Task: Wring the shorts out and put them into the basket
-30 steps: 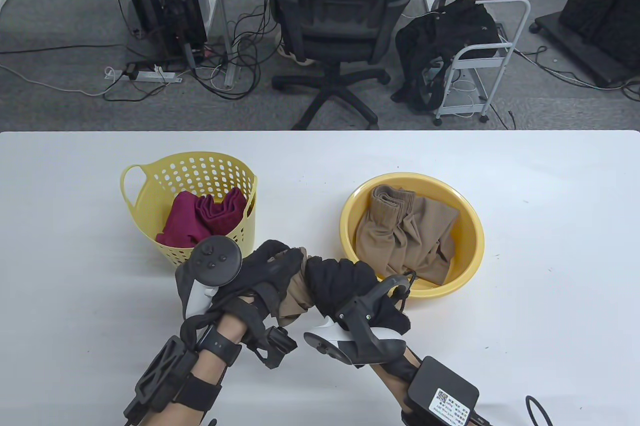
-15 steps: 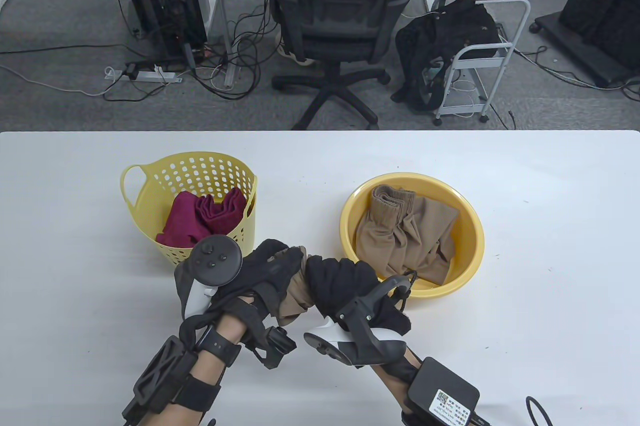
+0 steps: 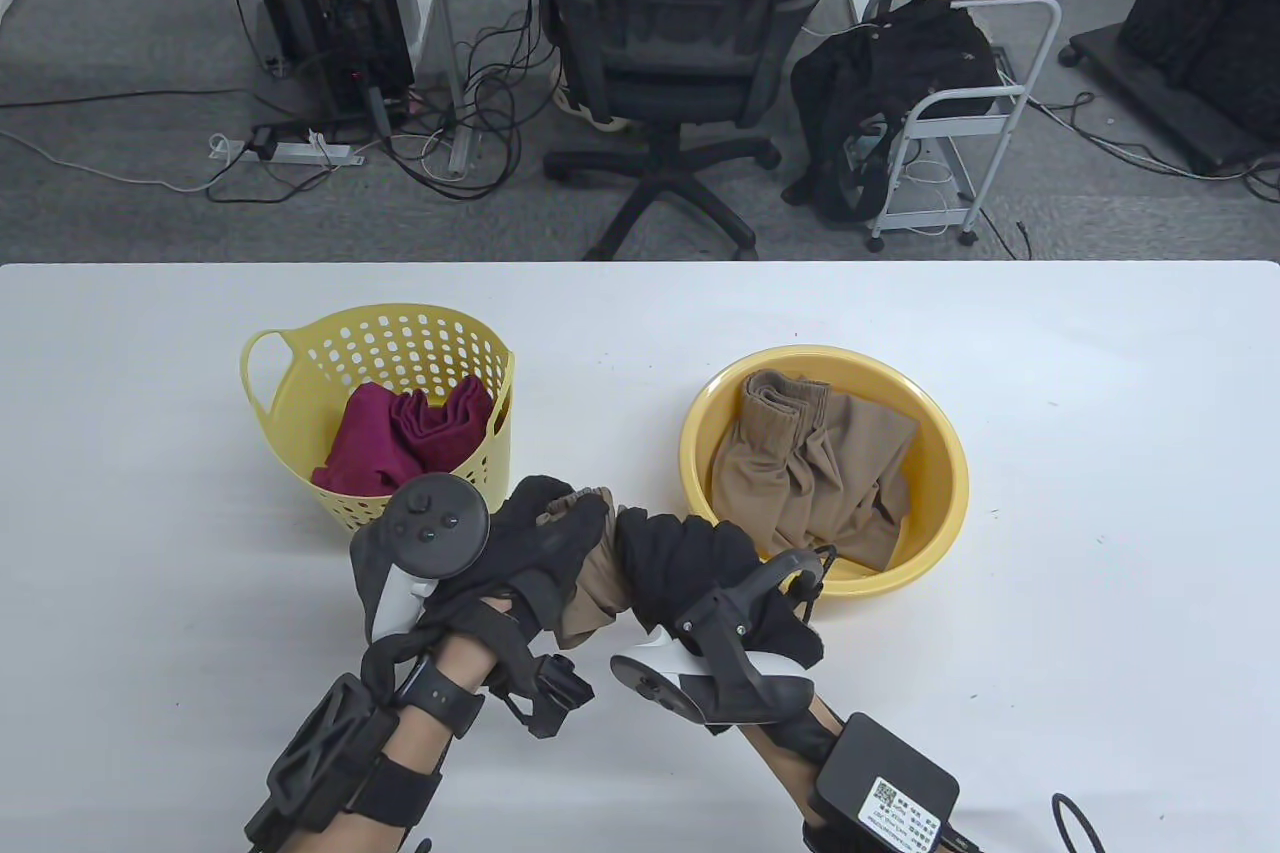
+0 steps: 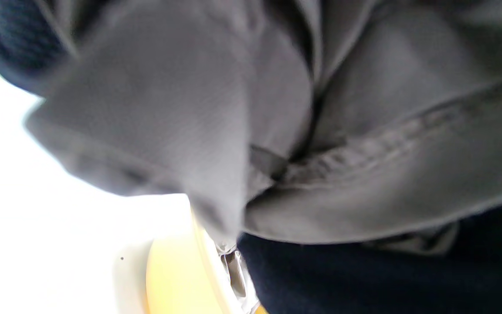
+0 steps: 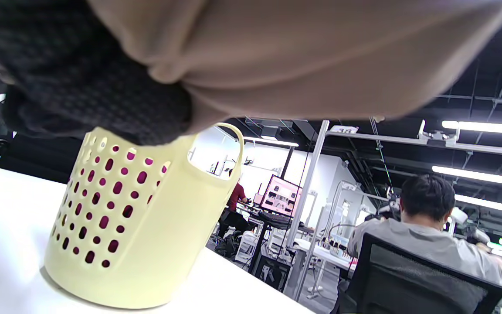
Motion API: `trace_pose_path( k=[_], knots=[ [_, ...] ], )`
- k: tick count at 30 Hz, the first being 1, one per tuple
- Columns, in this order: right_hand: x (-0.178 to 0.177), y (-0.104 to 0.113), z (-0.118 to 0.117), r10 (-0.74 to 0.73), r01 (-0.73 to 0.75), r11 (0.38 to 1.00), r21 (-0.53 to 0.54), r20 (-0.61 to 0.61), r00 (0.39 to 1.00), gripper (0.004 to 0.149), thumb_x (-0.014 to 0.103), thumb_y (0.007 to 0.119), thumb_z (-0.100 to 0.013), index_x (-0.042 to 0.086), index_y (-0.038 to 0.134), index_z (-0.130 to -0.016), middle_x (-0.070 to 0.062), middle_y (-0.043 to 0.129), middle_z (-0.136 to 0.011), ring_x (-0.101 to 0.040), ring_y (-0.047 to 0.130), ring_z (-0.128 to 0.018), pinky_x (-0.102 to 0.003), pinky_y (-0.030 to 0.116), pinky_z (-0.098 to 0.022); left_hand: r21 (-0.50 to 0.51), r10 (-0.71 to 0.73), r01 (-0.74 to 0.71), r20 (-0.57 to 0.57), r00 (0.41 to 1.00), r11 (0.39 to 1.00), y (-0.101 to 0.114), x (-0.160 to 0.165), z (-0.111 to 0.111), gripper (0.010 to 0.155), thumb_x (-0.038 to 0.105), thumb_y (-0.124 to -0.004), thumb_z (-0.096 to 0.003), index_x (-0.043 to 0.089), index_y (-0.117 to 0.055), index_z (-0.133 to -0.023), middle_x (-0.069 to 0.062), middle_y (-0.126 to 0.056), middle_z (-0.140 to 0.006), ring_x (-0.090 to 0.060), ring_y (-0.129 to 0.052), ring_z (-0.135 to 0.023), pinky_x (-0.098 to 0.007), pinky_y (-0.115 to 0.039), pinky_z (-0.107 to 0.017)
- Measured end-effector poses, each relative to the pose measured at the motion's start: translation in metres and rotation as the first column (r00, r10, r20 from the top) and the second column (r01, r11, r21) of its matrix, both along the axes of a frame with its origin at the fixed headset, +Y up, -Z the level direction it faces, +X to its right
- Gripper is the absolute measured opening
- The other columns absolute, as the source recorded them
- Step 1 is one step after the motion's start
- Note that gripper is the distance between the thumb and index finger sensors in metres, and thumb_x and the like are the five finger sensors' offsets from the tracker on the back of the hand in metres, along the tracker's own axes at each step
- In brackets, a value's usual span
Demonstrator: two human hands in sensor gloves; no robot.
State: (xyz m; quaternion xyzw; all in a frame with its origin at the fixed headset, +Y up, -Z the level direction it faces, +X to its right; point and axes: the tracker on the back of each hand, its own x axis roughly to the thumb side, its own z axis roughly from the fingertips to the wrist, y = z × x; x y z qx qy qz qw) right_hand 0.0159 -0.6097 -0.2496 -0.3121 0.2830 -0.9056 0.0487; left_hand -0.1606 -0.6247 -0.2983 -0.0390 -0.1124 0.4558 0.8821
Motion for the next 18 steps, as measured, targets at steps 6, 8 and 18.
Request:
trace_pose_path(
  k=[6, 8, 18],
  knots=[
    [0.005, 0.002, -0.005, -0.093, 0.094, 0.992, -0.088, 0.014, 0.996, 0.075, 0.043, 0.1, -0.038, 0.001, 0.063, -0.088, -0.003, 0.089, -0.065, -0.012, 0.098, -0.033, -0.027, 0.088, -0.024, 0.089, -0.041, 0.041, -0.006, 0.999, 0.995, 0.007, 0.003, 0.006, 0.064, 0.058, -0.069, -0.061, 0.002, -0.066, -0.093, -0.028, -0.093, -0.066, -0.038, -0.109, -0.038, -0.054, -0.09, -0.031],
    [0.008, 0.002, -0.007, -0.123, 0.125, 0.984, -0.127, 0.021, 0.992, 0.076, 0.043, 0.101, -0.037, 0.002, 0.063, -0.088, -0.004, 0.089, -0.065, -0.012, 0.098, -0.033, -0.027, 0.088, -0.024, 0.134, -0.067, 0.066, -0.001, 0.998, 0.989, 0.01, 0.004, 0.008, 0.065, 0.058, -0.069, -0.0609, 0.002, -0.065, -0.093, -0.028, -0.092, -0.068, -0.039, -0.108, -0.04, -0.055, -0.089, -0.032],
    [0.024, -0.001, -0.023, -0.374, 0.354, 0.803, -0.48, 0.057, 0.926, 0.075, 0.04, 0.102, -0.037, 0.002, 0.064, -0.089, -0.006, 0.089, -0.067, -0.017, 0.099, -0.036, -0.031, 0.089, -0.027, 0.309, -0.146, 0.127, 0.038, 0.989, 0.942, 0.021, 0.006, 0.022, 0.066, 0.06, -0.067, -0.0603, 0.005, -0.058, -0.098, -0.027, -0.087, -0.077, -0.042, -0.104, -0.051, -0.058, -0.086, -0.042]
  ],
)
